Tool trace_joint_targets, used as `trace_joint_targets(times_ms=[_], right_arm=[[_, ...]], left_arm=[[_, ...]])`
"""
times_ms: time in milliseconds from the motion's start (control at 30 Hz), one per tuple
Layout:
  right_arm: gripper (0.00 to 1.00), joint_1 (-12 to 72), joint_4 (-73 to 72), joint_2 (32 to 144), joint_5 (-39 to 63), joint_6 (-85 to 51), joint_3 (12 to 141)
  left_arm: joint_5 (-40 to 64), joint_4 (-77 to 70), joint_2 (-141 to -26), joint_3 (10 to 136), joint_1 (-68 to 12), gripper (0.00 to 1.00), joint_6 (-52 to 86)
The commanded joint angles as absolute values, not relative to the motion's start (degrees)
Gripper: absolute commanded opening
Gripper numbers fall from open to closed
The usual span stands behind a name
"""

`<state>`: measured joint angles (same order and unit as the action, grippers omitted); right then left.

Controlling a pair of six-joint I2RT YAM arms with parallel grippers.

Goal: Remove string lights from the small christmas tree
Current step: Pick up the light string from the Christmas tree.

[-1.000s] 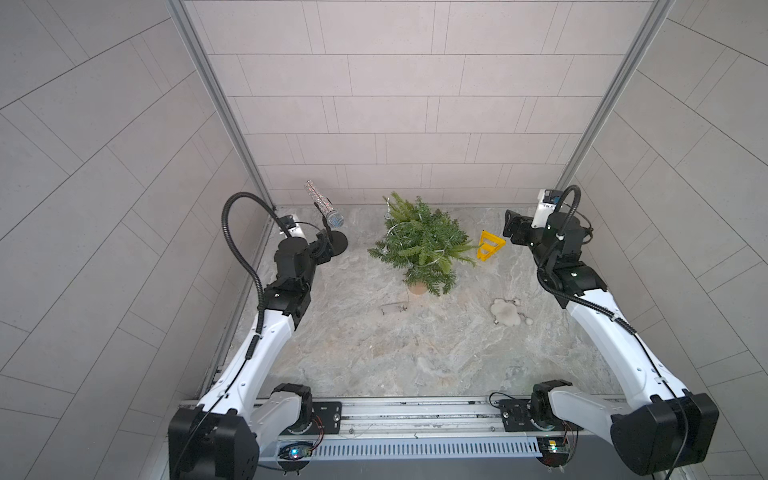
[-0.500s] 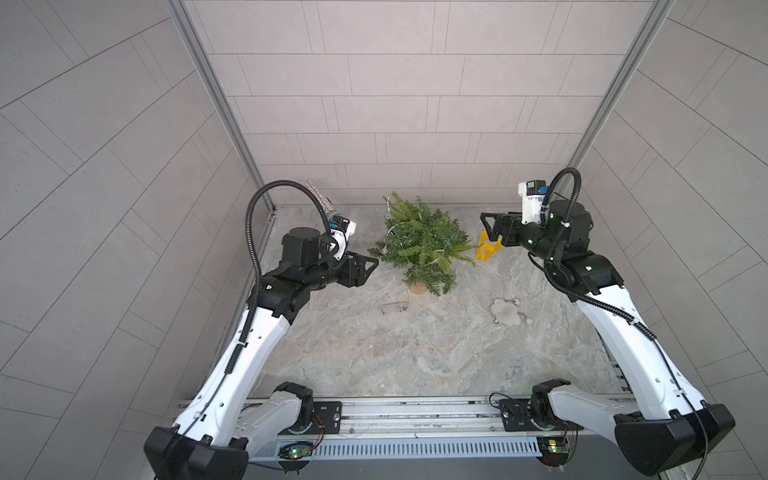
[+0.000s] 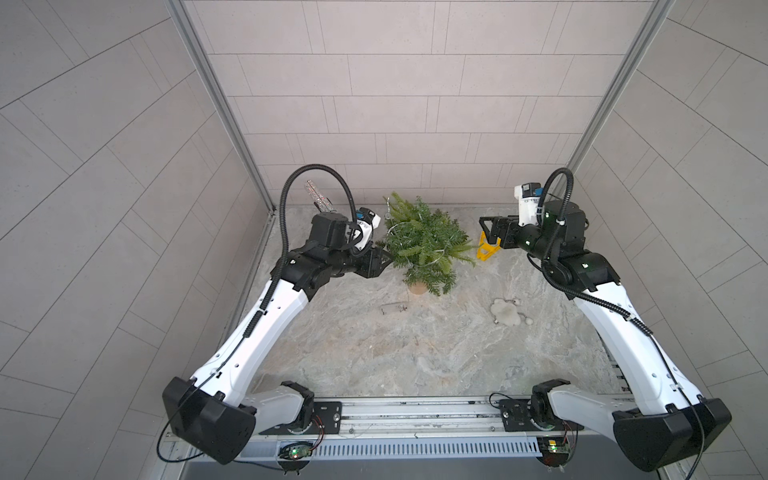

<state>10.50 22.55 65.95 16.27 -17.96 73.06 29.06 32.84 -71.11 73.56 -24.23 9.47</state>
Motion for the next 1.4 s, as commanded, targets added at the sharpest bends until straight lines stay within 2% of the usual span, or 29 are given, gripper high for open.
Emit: trace_joint_targets(times_ms=[0, 133, 233, 367, 567, 733, 967, 1167, 1367], right_arm=[[0.91, 10.55, 22.33, 66.05, 16.13, -17.16, 72.75], [0.91, 10.55, 23.08, 66.03, 15.53, -16.42, 72.69], [0.92, 10.55, 23.25, 65.44, 14.74, -16.02, 72.21], [0.93, 10.63, 22.47, 65.38, 15.05, -16.41, 71.03], [0.93, 10.73, 21.74, 65.41, 16.81, -17.67, 70.31], [0.93, 10.72, 22.27, 64.97, 16.73, -17.42, 70.05], [0.93, 10.73, 22.35, 64.95, 17.1, -17.05, 69.3], [0.93, 10.85, 22.85, 64.51, 16.75, -16.35, 69.08], [0.94, 11.21, 22.58, 64.63, 16.67, -16.17, 69.06]], left_arm=[[23.2, 32.19, -72.62, 76.2, -26.1, 0.43, 15.32], [16.99, 33.06, -72.76, 77.37, -29.85, 0.37, 20.15], [12.66, 34.09, -67.76, 74.88, -31.6, 0.37, 22.87], [12.26, 32.74, -61.52, 68.44, -32.34, 0.37, 26.4], [12.77, 22.02, -60.9, 59.99, -36.51, 0.4, 31.92], [12.15, 7.4, -62.19, 53.72, -38.12, 0.44, 37.1], [9.85, 7.8, -64.15, 55.96, -38.14, 0.49, 35.42], [2.1, 17.42, -62.21, 60.38, -37.39, 0.52, 30.37], [6.25, 25.83, -65.22, 67.85, -31.94, 0.55, 23.08]])
